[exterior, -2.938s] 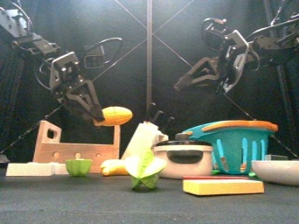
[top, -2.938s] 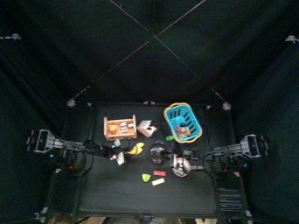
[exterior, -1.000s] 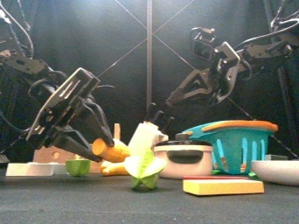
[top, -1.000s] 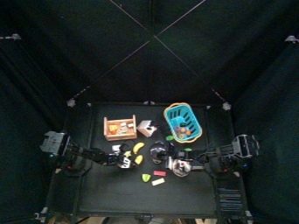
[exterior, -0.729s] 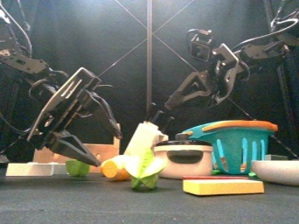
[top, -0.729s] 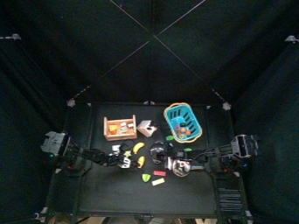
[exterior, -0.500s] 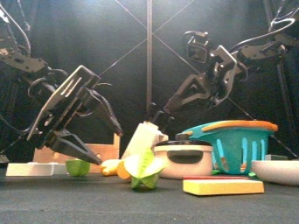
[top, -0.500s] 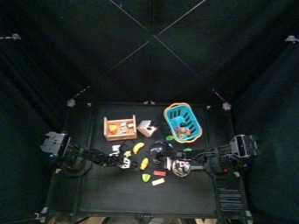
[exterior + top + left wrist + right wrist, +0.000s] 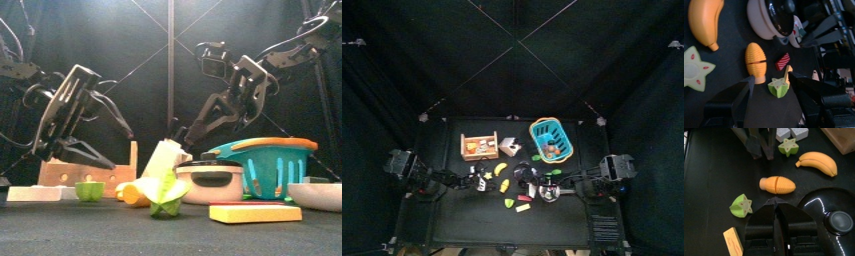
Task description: Place corn in cutting position in middle
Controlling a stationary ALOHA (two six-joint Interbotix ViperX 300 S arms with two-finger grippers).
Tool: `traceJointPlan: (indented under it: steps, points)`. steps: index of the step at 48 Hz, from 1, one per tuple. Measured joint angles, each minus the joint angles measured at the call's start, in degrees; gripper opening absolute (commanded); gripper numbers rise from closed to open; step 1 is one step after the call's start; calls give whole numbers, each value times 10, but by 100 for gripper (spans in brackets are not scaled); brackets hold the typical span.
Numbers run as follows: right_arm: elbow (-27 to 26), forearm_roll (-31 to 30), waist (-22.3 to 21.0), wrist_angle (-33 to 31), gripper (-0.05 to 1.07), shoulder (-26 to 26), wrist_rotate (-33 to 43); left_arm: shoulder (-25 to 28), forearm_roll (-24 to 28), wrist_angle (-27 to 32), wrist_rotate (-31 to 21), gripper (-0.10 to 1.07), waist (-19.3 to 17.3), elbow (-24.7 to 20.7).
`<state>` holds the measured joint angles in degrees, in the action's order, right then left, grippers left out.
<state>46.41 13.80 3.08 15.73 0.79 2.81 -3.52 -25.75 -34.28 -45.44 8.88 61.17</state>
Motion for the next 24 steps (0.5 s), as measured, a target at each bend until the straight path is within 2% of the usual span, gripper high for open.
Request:
traceJointPlan:
  steps: [14,24]
  points:
    - [-4,17,0,5,31,-2,0,-74,62,3,133,91,-42,10]
    - [-4,18,-1,18,31,3,-1,-128,98,41,159,91,-82,30]
